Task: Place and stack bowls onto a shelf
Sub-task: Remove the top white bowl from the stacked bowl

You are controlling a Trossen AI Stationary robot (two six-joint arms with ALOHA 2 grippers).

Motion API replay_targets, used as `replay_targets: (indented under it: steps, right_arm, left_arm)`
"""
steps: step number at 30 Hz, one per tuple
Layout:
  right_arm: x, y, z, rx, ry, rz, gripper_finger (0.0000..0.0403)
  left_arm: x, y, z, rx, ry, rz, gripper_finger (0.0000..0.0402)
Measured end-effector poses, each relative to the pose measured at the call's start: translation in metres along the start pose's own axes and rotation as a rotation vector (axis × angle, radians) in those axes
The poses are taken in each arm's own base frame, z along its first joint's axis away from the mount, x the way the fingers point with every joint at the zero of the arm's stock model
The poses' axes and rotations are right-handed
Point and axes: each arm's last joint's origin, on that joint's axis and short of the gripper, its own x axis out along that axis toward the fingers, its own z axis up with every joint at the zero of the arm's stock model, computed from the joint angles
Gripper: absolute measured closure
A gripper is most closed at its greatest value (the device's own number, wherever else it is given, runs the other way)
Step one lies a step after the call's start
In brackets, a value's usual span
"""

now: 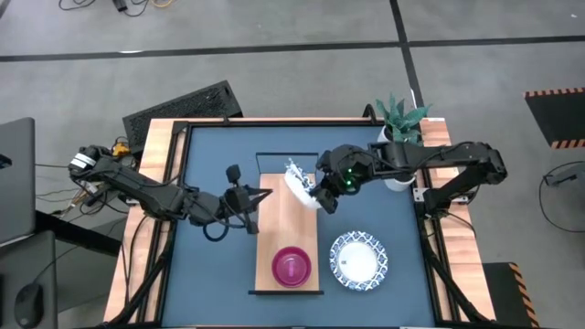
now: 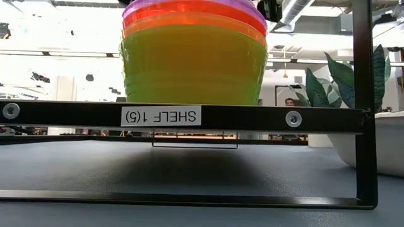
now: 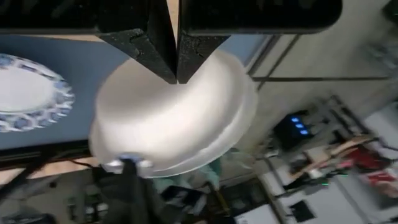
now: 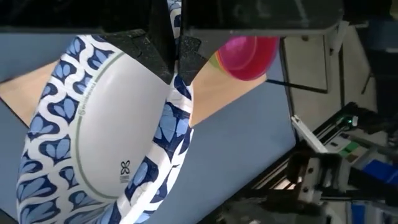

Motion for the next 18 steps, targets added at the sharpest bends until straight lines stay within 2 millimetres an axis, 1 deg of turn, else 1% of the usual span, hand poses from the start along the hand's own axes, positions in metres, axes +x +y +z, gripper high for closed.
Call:
replay_targets:
  steps: [3, 7, 10, 13, 18]
  right_arm:
    - [0.0, 0.006, -0.001, -0.038, 0.011, 0.063, 0.0373]
    - [0.0, 0.015, -0.004, -0.066, 0.017, 0.131, 0.0374]
    - [0.0, 0.02, -0.007, -0.079, 0.027, 0.148, 0.0374]
    - [0.0, 0.023, -0.009, -0.087, 0.036, 0.159, 0.0374]
    - [0.0, 0.028, -0.013, -0.099, 0.043, 0.176, 0.0375]
  left_arm:
    - [0.001, 0.002, 0.001, 0.051, -0.01, 0.005, 0.0401]
    - [0.002, 0.0, 0.002, 0.117, -0.038, -0.077, 0.0385]
    - [0.003, 0.0, 0.002, 0.145, -0.039, -0.08, 0.0355]
    - [0.003, 0.001, 0.002, 0.184, -0.035, -0.063, 0.0316]
    - [0.003, 0.001, 0.002, 0.183, -0.033, -0.049, 0.025]
